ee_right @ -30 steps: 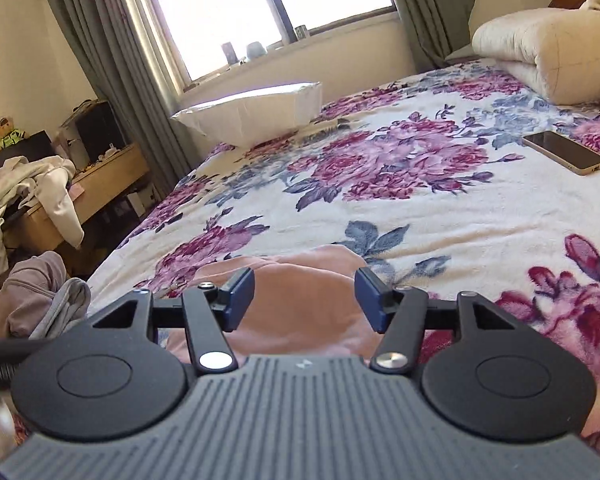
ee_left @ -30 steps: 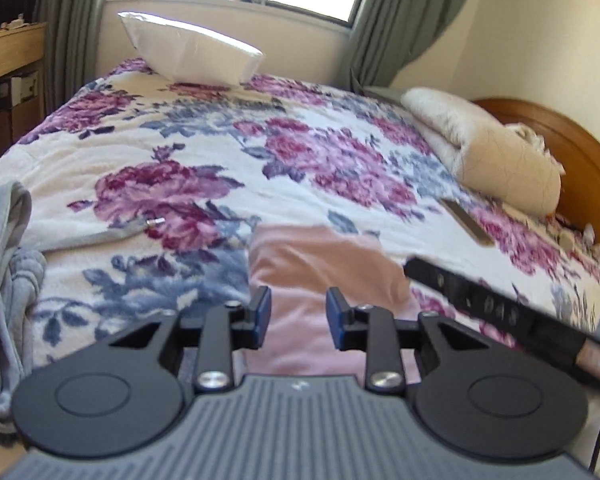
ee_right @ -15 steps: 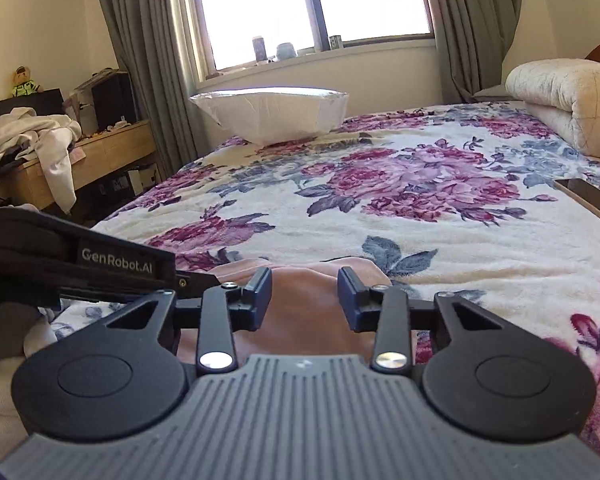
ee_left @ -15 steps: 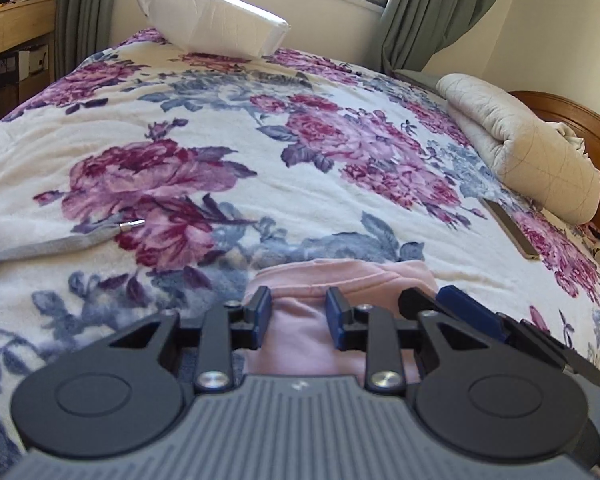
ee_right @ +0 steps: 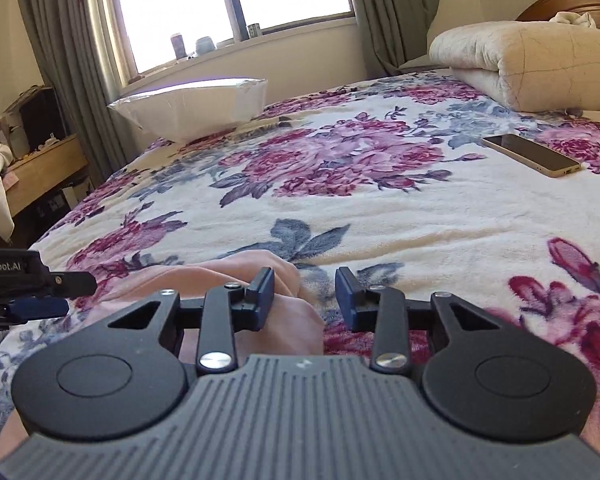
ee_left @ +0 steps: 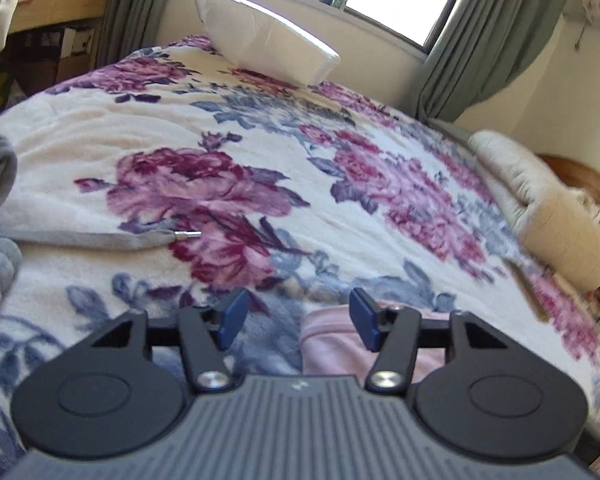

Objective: Fold clothes

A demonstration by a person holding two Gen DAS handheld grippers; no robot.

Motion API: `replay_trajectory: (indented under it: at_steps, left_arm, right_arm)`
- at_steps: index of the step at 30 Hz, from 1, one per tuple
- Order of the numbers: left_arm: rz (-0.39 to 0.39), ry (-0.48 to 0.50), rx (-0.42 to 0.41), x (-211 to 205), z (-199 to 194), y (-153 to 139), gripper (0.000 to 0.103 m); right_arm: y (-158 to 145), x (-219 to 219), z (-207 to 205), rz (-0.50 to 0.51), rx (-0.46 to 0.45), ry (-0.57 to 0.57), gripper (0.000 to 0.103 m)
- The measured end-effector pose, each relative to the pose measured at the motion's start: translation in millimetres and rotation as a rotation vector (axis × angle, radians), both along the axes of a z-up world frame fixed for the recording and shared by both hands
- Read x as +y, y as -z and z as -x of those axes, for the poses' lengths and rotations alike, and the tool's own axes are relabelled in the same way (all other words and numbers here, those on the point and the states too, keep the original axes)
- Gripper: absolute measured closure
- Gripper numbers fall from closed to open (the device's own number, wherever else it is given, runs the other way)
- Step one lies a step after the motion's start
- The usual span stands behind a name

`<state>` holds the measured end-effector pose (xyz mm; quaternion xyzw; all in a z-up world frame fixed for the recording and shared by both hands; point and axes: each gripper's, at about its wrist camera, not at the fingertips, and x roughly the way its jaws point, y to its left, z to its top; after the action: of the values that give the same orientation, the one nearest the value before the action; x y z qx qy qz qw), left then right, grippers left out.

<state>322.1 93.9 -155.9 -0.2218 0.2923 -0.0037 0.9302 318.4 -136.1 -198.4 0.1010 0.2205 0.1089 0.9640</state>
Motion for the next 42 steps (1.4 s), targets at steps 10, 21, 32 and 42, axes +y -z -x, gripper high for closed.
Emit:
replay_trajectory:
  at_steps: [10,21,32,42]
  left_arm:
    - [-0.108,0.096,-0.002,-24,32,-2,0.048]
    - [-0.121,0.201,0.032,-35,83,-1,0.043]
    - [-0.176,0.227,0.121,-36,94,18,0.028]
    - [-0.246,0.209,0.167,-31,94,21,0.016]
  right_arm:
    - [-12,19,15,-0.025,-0.02,-0.138,0.067]
    - [1,11,90,-0.097,-0.085,-0.075,0.025]
    - [29,-16,101,-0.049,-0.08,0.016,0.0]
    - [29,-30,97,0.008,-0.074,0.159,0.0]
